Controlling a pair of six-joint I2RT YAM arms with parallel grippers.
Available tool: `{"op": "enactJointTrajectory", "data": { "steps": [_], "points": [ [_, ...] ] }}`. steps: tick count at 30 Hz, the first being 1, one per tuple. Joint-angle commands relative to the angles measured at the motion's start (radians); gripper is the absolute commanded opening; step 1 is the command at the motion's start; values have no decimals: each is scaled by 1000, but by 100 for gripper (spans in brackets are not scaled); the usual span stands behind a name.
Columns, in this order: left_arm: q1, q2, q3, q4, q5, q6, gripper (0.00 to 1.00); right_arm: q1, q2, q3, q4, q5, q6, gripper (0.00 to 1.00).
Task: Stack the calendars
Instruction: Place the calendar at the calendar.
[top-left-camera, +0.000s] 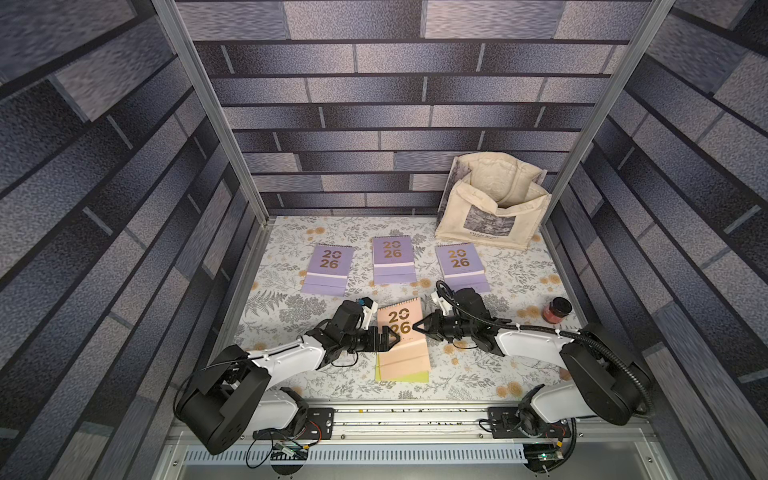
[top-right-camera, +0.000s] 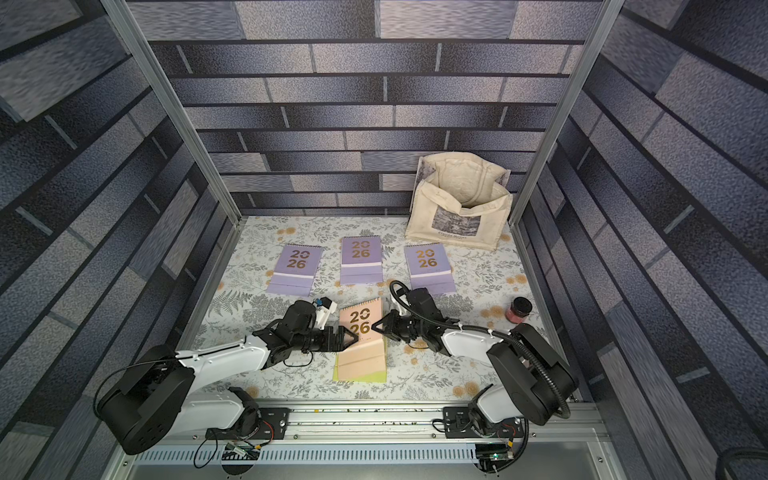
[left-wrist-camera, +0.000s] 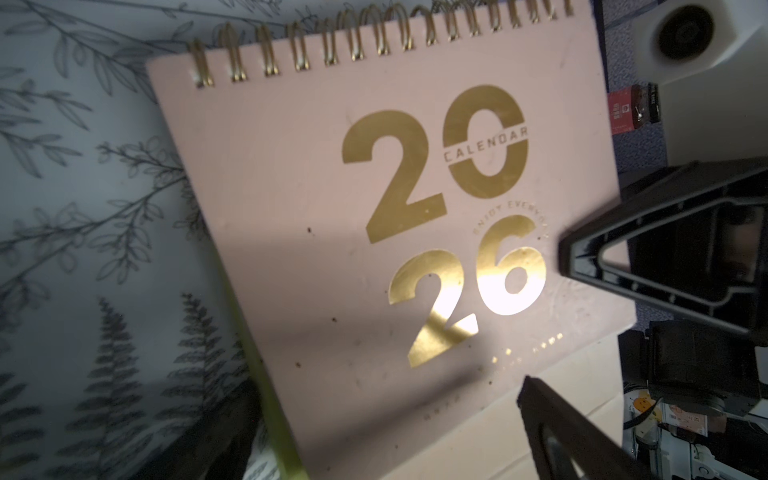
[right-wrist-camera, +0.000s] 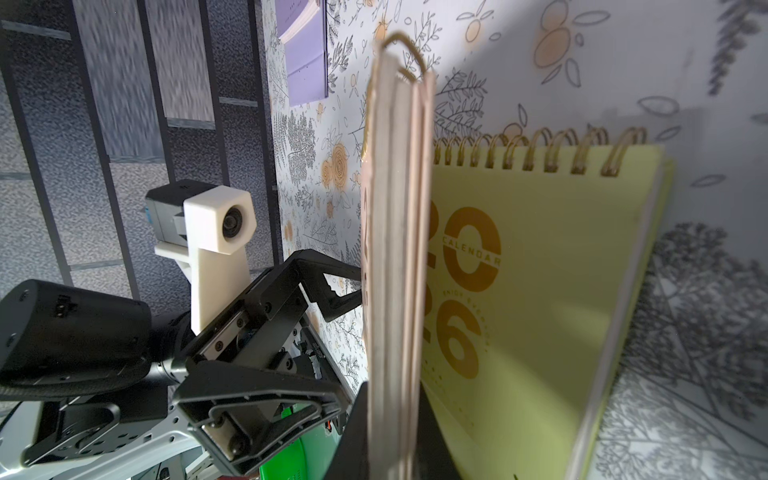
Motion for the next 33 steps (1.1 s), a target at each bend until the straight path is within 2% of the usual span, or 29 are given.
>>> {"op": "enactJointTrajectory", "data": {
  "steps": [1, 17, 28, 33],
  "points": [
    [-14, -27, -29, 9, -10, -34, 100, 17, -3, -8, -38, 81, 17, 0],
    [-5, -60, -16, -12, -41, -25, 100, 30, -80, -94, -21, 174, 75, 0],
    [-26, -69, -51, 69, -46, -93, 100, 39, -57, -83, 8, 203, 83, 0],
    [-46, -73, -59, 49, -61, -91, 100, 39, -32, -55, 36, 190, 80, 0]
  ]
}}
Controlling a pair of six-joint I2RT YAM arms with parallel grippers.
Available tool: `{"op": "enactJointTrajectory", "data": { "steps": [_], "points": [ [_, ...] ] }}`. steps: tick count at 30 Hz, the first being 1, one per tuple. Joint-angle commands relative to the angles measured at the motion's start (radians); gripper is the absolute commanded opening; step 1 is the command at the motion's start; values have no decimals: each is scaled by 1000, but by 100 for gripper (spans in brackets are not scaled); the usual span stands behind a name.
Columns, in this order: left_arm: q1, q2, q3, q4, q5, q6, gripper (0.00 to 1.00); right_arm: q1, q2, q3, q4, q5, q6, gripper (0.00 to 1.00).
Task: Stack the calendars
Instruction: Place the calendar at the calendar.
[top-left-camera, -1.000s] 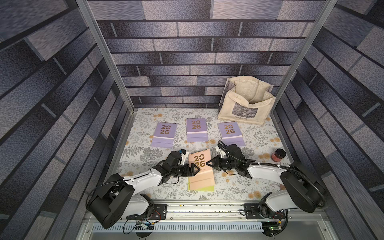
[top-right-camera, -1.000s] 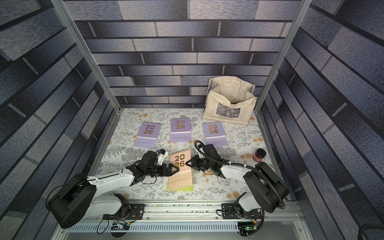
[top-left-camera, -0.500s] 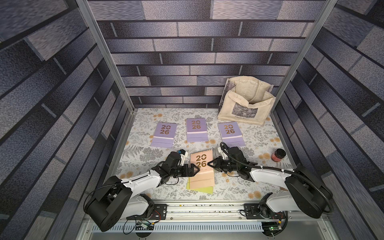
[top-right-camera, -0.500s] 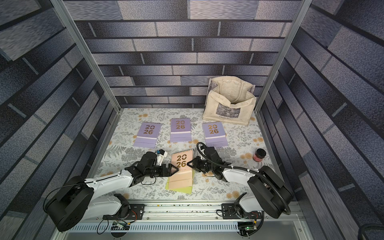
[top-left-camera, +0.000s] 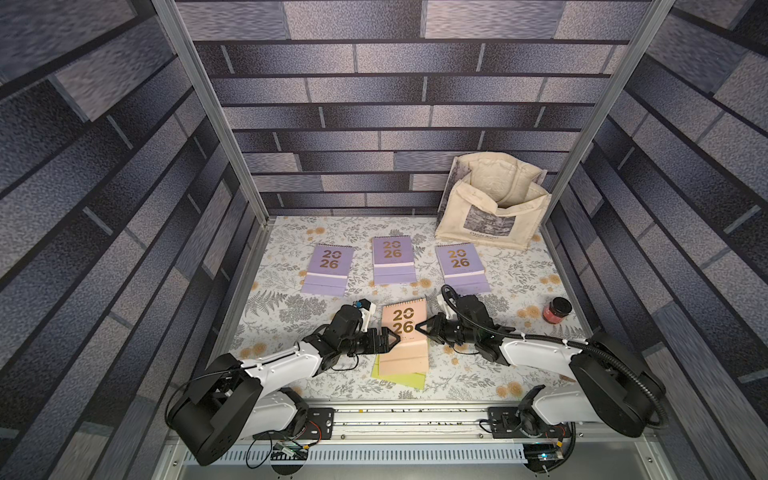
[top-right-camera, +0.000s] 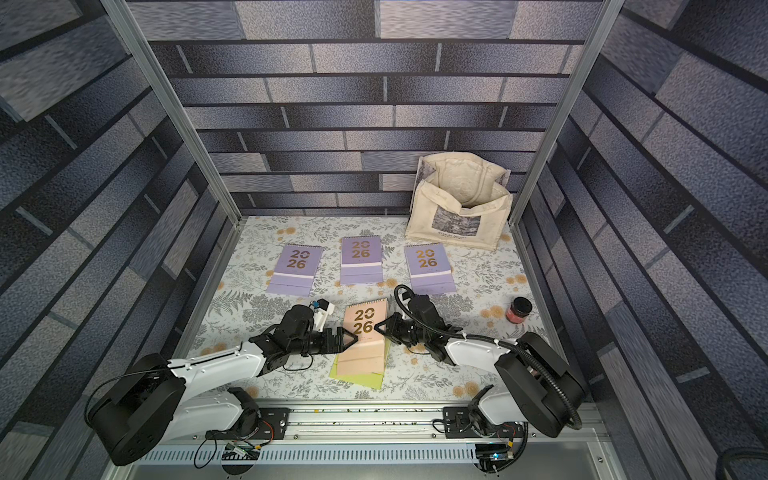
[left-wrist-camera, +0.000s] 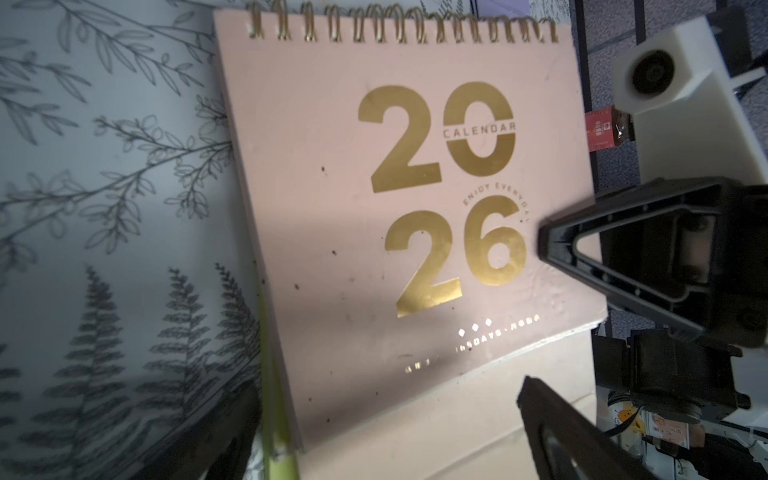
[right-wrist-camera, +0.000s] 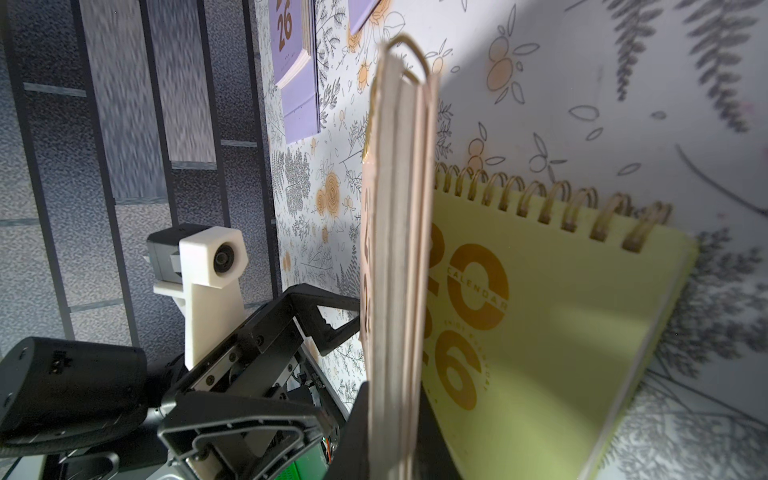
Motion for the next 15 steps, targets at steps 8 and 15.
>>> {"op": "enactJointTrajectory", "data": {
  "steps": [8, 15],
  "points": [
    [11, -60, 7, -59, -38, 26, 100, 4, -147, 31, -106, 130, -27, 0],
    [82, -101, 46, -96, 2, 65, 100, 8, -273, -5, -175, 189, 10, 0]
  ]
}}
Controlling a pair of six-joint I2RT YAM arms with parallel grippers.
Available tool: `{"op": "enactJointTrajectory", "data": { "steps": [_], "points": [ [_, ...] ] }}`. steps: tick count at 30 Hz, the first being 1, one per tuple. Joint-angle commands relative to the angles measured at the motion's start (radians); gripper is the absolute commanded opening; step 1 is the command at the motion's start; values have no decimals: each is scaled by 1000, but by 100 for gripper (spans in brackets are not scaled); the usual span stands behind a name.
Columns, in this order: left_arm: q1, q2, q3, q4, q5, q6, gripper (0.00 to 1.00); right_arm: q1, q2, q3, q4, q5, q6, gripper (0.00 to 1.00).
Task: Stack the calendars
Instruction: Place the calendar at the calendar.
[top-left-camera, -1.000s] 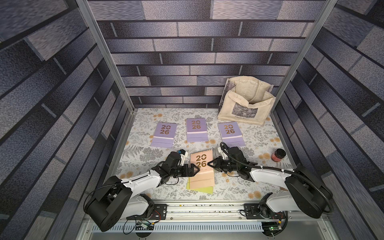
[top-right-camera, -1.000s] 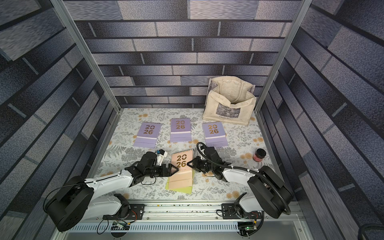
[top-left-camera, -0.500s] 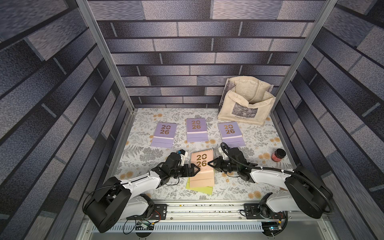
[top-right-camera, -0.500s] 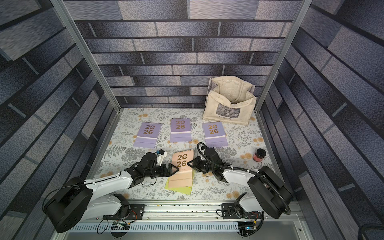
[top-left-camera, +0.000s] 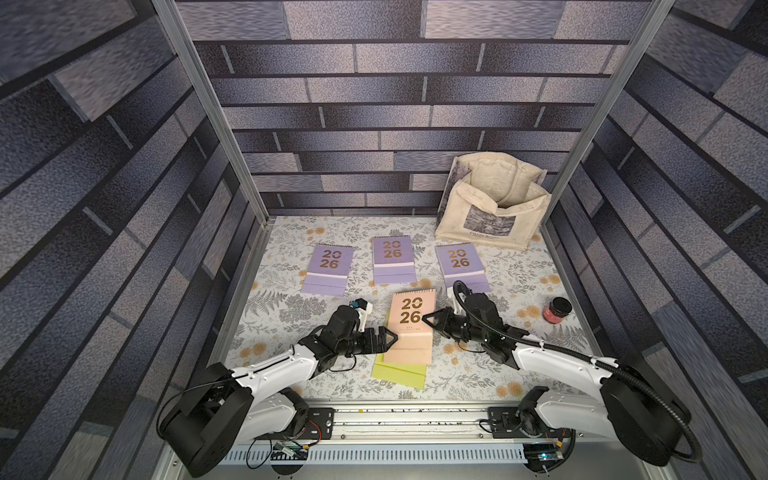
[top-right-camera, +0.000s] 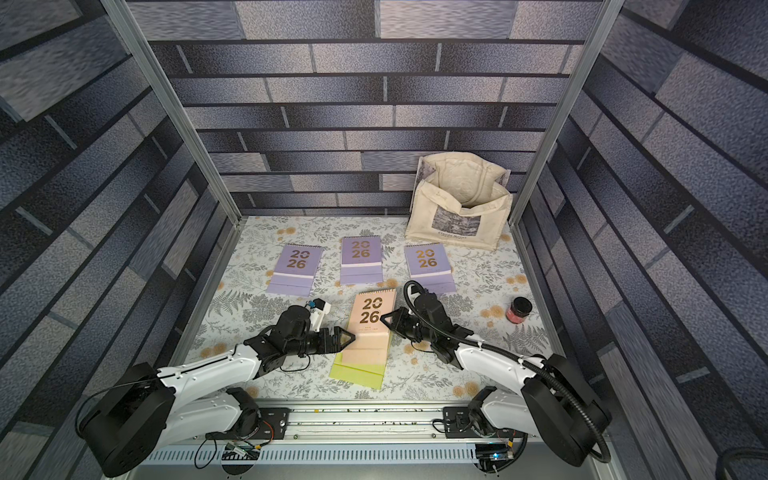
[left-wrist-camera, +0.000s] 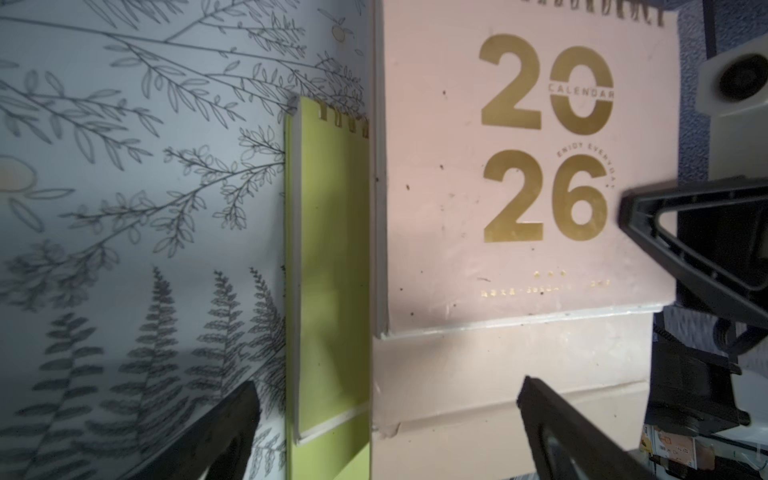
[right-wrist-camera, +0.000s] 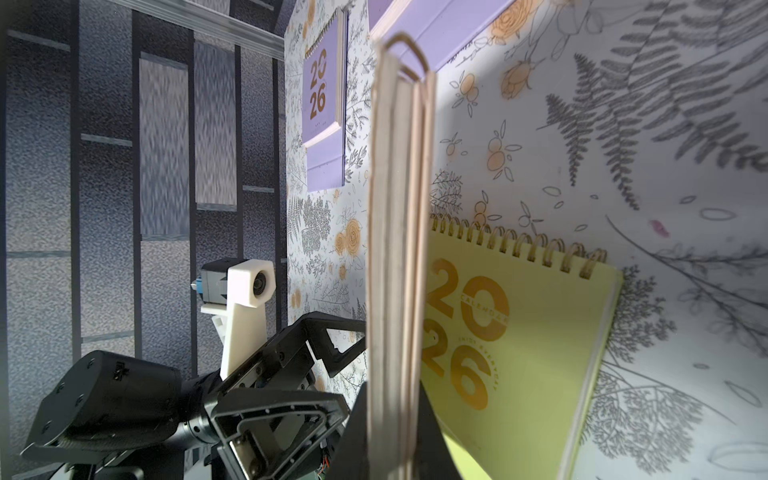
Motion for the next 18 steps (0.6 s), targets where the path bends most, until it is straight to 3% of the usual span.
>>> {"op": "enactJointTrajectory", "data": {
  "steps": [1, 7, 18],
  "points": [
    [28, -18, 46, -43, 27, 54, 100, 9, -56, -28, -19, 53, 28, 0],
    [79, 20, 70, -36, 74, 85, 100, 43, -98, -100, 14, 75, 69, 0],
    [88, 127, 100, 26, 117, 102, 100, 110, -91, -148, 105, 128, 132, 0]
  ]
}}
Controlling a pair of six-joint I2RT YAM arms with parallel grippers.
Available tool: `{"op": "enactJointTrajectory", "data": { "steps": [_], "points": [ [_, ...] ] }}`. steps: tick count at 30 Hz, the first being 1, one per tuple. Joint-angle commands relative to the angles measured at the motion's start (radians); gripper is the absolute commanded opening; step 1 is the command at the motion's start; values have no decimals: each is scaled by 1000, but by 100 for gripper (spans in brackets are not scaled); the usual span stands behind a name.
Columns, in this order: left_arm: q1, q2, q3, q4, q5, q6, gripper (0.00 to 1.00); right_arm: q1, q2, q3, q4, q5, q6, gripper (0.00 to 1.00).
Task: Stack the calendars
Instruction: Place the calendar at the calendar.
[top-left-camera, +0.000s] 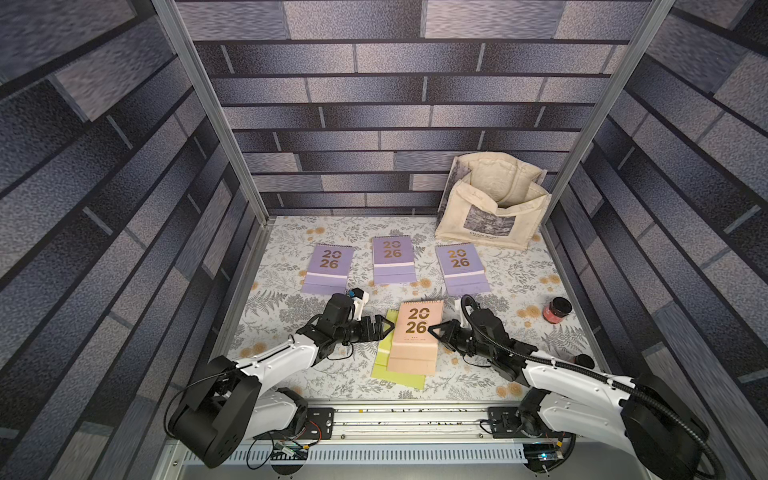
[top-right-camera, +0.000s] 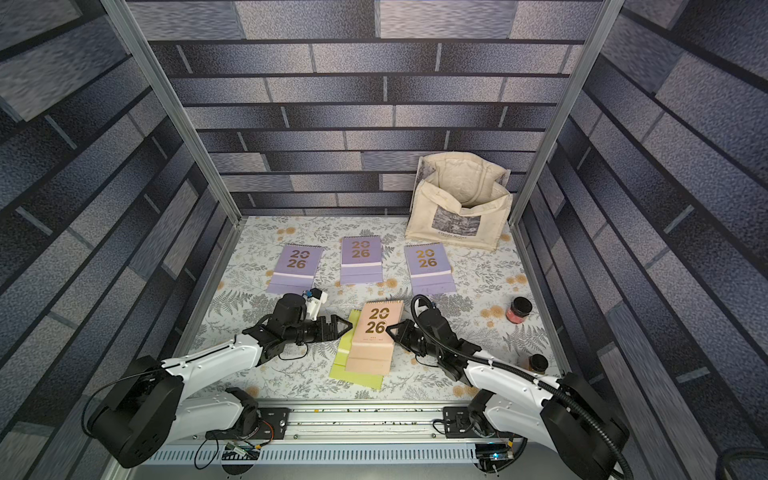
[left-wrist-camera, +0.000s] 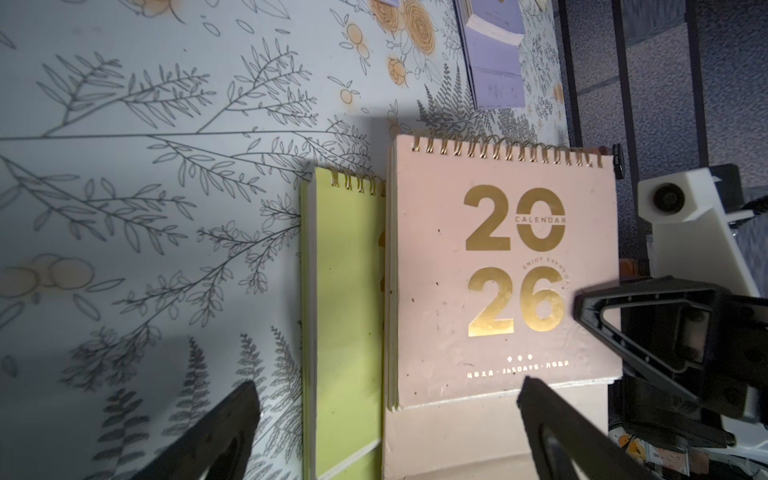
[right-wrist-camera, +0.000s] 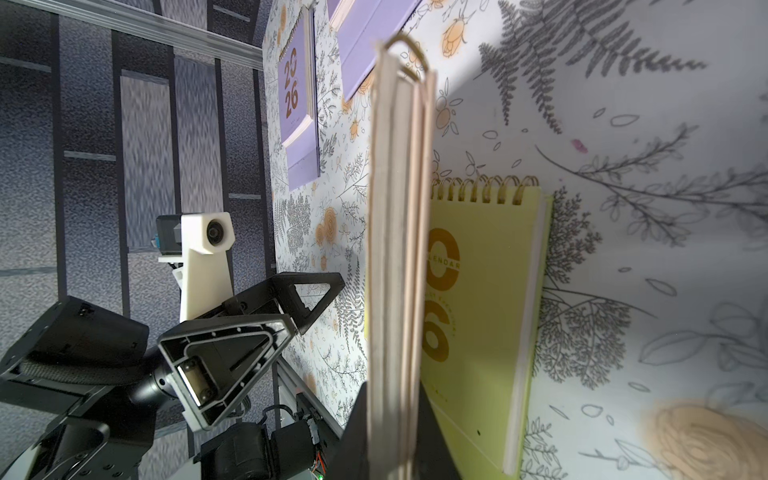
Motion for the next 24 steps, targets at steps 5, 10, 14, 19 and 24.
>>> {"op": "enactJointTrajectory", "data": {
  "steps": [5, 10, 14, 19, 24],
  "points": [
    [5, 53, 20, 71, 41, 28, 100, 46, 55, -17, 131, 32, 47, 0],
    [10, 75, 34, 77, 57, 33, 100, 64, 132, -26, 214, 35, 71, 0],
    [10, 80, 31, 86, 62, 28, 100, 69, 177, -13, 237, 27, 72, 0],
    [10, 80, 28, 90, 62, 27, 100, 76, 214, -14, 254, 18, 73, 0],
    [10, 81, 29, 92, 62, 26, 100, 83, 209, -38, 256, 26, 82, 0]
  ]
}}
